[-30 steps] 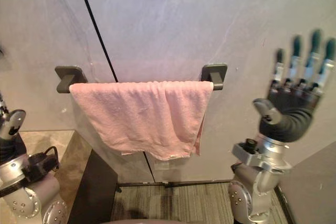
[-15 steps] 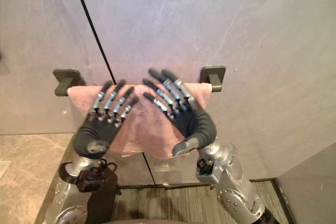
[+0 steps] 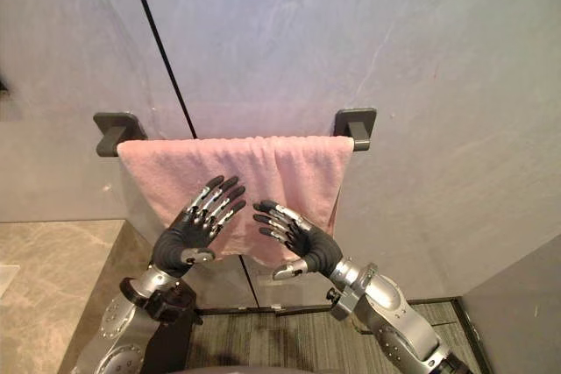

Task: Organize washtable

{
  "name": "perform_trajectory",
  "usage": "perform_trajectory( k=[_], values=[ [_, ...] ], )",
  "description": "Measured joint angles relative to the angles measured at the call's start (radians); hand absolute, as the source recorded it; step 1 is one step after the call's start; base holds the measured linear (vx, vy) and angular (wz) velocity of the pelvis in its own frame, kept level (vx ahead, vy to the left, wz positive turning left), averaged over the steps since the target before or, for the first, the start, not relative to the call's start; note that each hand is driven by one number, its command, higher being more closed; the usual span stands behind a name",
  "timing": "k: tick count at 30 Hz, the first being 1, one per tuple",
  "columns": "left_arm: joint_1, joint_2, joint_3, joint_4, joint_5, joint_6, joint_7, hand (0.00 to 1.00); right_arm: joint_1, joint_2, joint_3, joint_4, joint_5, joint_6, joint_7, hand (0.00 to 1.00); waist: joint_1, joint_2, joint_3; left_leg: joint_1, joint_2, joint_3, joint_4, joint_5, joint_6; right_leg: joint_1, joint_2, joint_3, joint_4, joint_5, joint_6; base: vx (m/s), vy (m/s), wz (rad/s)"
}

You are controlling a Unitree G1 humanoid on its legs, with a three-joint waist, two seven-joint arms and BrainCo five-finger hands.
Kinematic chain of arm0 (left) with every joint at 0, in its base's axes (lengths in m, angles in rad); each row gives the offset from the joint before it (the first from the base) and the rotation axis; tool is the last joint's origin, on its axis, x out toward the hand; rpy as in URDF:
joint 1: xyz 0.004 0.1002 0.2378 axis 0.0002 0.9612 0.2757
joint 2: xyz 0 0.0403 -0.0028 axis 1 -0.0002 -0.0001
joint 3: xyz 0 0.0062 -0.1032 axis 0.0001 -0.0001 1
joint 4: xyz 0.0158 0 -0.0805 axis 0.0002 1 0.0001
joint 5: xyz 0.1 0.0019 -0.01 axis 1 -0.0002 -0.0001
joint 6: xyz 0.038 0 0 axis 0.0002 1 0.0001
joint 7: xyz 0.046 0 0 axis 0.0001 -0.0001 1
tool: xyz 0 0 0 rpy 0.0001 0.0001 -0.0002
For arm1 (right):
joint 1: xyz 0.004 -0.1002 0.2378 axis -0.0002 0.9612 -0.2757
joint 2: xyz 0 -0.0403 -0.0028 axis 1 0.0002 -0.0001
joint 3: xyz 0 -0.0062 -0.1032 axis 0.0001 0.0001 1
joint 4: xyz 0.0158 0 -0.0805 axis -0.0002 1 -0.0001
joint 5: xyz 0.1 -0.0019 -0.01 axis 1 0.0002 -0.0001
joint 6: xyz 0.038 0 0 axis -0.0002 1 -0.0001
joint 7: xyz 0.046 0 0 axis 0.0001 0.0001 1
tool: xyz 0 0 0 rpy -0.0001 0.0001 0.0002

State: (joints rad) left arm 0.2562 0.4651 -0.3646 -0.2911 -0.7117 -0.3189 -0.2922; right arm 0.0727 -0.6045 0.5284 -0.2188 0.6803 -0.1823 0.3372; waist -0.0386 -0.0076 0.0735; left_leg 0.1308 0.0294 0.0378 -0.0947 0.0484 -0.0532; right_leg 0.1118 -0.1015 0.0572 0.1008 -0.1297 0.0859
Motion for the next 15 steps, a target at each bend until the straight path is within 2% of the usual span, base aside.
perform_trajectory(
  k=[2,8,15],
  values=[
    [0.0,-0.019,0.001,0.026,0.02,0.004,0.014,0.0,0.0,0.018,-0.002,0.026,-0.042,0.002,-0.011,0.0,0.0,0.0,0.0,-0.01,0.0,-0.001,0.0,0.0,0.0,-0.01,0.0,-0.001,0.0,0.0,0.0,0.0,-0.001,0.02],
    [-0.005,-0.121,0.024,0.142,0.099,0.01,0.04,0.0,0.002,0.176,-0.078,0.166,-0.177,0.005,-0.069,0.0,0.0,-0.003,0.008,-0.018,-0.002,-0.008,0.0,0.0,0.0,-0.011,-0.002,-0.008,-0.003,0.0,-0.001,0.01,-0.006,0.02],
    [-0.01,-0.2,0.108,0.235,0.217,0.018,0.114,0.0,0.014,0.264,-0.171,0.232,-0.27,0.005,-0.12,0.0,0.0,-0.005,0.013,-0.029,-0.005,-0.02,0.0,0.0,0.0,-0.012,-0.006,-0.021,-0.008,-0.005,0.0,-0.01,-0.009,0.05]
  ],
)
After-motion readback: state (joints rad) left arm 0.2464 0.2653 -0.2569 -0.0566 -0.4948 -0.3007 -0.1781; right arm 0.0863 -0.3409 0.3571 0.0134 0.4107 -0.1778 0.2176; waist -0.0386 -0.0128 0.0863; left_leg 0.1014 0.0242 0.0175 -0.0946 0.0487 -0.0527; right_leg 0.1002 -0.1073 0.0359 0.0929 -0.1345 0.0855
